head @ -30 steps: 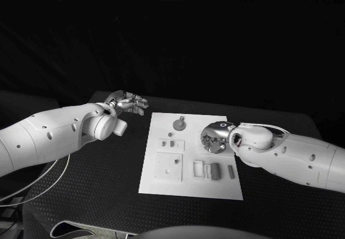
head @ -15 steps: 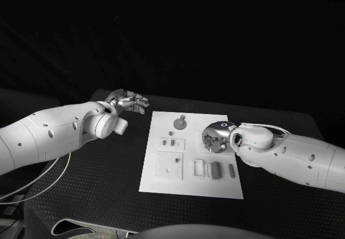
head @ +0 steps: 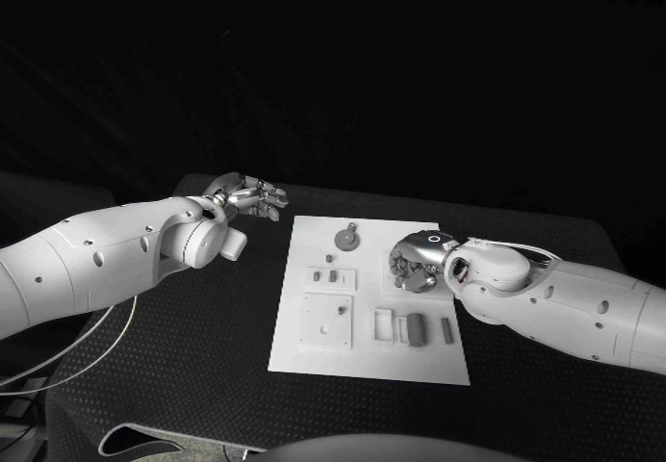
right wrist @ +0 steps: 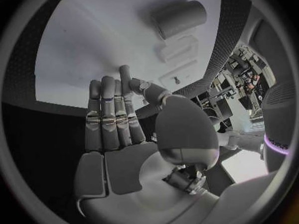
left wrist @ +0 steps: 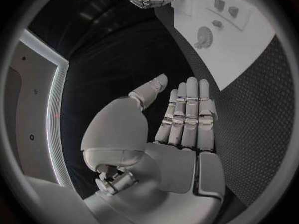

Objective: Assemble the parts on the task board

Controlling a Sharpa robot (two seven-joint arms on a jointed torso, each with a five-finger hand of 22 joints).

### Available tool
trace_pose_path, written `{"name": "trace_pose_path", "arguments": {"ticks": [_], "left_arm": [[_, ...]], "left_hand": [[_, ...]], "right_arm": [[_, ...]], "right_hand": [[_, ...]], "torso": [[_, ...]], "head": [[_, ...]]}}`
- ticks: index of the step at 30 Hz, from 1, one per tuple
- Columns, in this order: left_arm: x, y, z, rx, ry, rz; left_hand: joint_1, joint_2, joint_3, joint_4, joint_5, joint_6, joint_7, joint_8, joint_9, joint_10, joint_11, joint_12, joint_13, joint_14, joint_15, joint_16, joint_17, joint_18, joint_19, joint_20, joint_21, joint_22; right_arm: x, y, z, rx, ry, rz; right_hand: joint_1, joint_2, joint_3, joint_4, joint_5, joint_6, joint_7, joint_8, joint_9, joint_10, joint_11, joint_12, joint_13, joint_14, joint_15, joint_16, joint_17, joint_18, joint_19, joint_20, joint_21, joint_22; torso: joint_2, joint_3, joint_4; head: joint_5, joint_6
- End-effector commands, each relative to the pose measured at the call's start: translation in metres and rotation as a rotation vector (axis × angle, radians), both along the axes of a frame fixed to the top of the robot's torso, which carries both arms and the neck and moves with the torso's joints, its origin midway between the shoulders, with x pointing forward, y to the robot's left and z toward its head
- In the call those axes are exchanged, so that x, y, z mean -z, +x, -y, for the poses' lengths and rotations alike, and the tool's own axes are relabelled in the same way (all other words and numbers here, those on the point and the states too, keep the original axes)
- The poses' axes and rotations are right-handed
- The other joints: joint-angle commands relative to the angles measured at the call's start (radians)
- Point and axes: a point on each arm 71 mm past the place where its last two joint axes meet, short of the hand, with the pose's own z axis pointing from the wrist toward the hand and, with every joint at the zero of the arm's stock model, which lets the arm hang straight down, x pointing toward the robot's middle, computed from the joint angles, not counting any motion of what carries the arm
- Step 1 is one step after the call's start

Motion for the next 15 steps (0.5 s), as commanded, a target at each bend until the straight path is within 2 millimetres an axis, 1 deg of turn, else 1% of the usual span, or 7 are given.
{"name": "trace_pose_path", "arguments": {"ticks": [1,5,9,11,15], "left_arm": [[-0.001,0.000,0.002,0.013,-0.008,0.006],[-0.001,0.000,0.001,0.011,-0.007,0.006],[-0.001,0.000,0.002,0.014,-0.008,0.006],[-0.001,0.000,0.002,0.013,-0.008,0.005],[-0.001,0.000,0.002,0.013,-0.008,0.006]], "left_hand": [[-0.008,0.001,-0.007,0.001,0.001,-0.008,0.001,0.007,-0.002,-0.005,0.000,0.003,-0.001,0.002,0.003,-0.004,0.001,-0.003,-0.001,0.004,-0.006,-0.001],[-0.008,0.001,-0.007,0.001,0.001,-0.008,0.001,0.007,-0.002,-0.005,0.000,0.003,-0.001,0.002,0.003,-0.004,0.002,-0.003,-0.001,0.004,-0.006,-0.001],[-0.008,0.001,-0.007,0.001,0.001,-0.008,0.001,0.007,-0.002,-0.005,0.000,0.003,-0.001,0.002,0.003,-0.004,0.002,-0.003,-0.002,0.004,-0.006,-0.001],[-0.008,0.001,-0.007,0.001,0.001,-0.008,0.001,0.007,-0.002,-0.005,0.000,0.003,-0.001,0.002,0.003,-0.004,0.003,-0.003,-0.002,0.004,-0.006,-0.001],[-0.008,0.001,-0.007,0.001,0.001,-0.008,0.001,0.007,-0.002,-0.005,0.000,0.003,-0.001,0.002,0.003,-0.005,0.003,-0.003,-0.002,0.004,-0.006,-0.002]], "right_arm": [[-0.004,-0.001,-0.001,-0.001,0.019,0.041],[-0.008,-0.002,-0.002,-0.001,0.034,0.046],[-0.015,-0.005,-0.008,-0.003,0.079,0.025],[-0.018,-0.008,-0.012,-0.014,0.098,0.016],[-0.022,-0.016,-0.024,-0.040,0.149,-0.006]], "right_hand": [[0.000,0.013,0.005,0.000,0.003,0.017,-0.007,0.004,0.009,0.010,-0.002,0.003,0.002,0.004,-0.004,0.005,0.002,0.016,0.010,-0.001,0.006,0.024],[-0.001,0.011,0.008,-0.002,0.003,0.019,-0.008,0.004,0.009,0.012,-0.003,0.004,0.003,0.005,-0.005,0.007,0.002,0.016,0.011,-0.002,0.008,0.024],[-0.001,0.010,0.010,-0.003,0.003,0.021,-0.009,0.005,0.009,0.014,-0.003,0.004,0.004,0.006,-0.006,0.009,0.002,0.016,0.013,-0.003,0.010,0.024],[-0.002,0.010,0.010,-0.004,0.003,0.021,-0.009,0.005,0.009,0.014,-0.004,0.004,0.005,0.006,-0.006,0.009,0.003,0.016,0.013,-0.003,0.010,0.024],[-0.002,0.010,0.011,-0.004,0.003,0.021,-0.009,0.005,0.009,0.014,-0.004,0.003,0.005,0.006,-0.006,0.010,0.003,0.016,0.013,-0.004,0.011,0.024]], "torso": [[0.000,-0.0001,0.0001],[0.000,-0.0006,-0.0002],[0.000,-0.0007,0.0005],[0.000,-0.0002,-0.0001],[0.000,-0.0005,-0.0012]], "head": [[0.001,0.000],[0.002,0.001],[0.005,0.000],[0.010,-0.002],[0.013,-0.002]]}}
